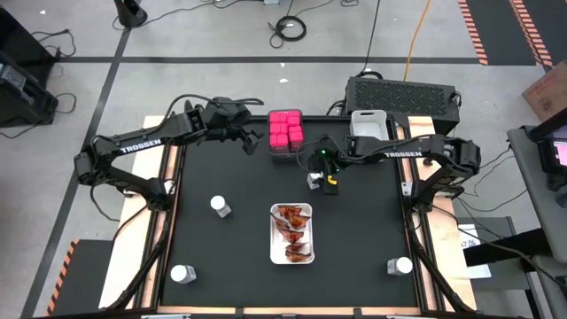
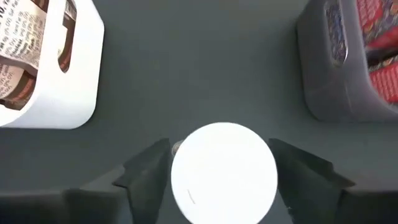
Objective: Sort spices by type
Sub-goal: Put the white seasoning bottle into the gray bin
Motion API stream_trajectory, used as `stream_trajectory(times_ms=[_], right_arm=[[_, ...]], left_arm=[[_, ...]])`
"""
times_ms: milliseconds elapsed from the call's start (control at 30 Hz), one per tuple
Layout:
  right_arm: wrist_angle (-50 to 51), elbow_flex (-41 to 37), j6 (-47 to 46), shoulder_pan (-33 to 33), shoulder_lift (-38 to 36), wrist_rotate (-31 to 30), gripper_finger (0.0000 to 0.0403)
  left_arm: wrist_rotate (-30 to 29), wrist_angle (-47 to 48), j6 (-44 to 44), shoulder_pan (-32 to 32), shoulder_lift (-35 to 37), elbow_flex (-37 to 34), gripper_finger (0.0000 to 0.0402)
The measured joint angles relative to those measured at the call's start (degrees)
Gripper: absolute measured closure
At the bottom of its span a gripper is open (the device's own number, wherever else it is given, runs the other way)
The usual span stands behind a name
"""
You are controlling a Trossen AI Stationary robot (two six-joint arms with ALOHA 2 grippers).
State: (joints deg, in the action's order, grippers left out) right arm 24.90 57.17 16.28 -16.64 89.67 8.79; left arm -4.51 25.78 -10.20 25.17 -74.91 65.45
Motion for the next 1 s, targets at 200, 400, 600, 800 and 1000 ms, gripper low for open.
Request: stream_trajectory(times_ms=[200, 400, 600, 800, 1000], right_arm=[[2.8, 0.1, -0.6, 0.0, -0.7, 0.1, 0.0206], [4.4, 0.6, -1.0, -0.3, -6.0, -0.2, 0.0217], [8.5, 0.6, -0.7, -4.5, -15.3, -7.7, 0.0217], [10.2, 0.7, -1.4, -14.4, -21.1, -17.6, 0.0209], [13.0, 3.1, -6.9, -25.9, -20.7, -17.8, 0.0209]], left_arm=[[0.0, 0.0, 0.0, 0.0, 0.0, 0.0, 0.008], [0.0, -0.7, 0.0, 0.0, 0.0, 0.0, 0.008], [-0.1, -1.4, -1.4, 0.0, 0.0, 0.0, 0.008], [-0.1, -2.1, -2.3, 0.0, 0.0, 0.0, 0.008], [-0.1, -3.9, -3.0, 0.0, 0.0, 0.0, 0.008]])
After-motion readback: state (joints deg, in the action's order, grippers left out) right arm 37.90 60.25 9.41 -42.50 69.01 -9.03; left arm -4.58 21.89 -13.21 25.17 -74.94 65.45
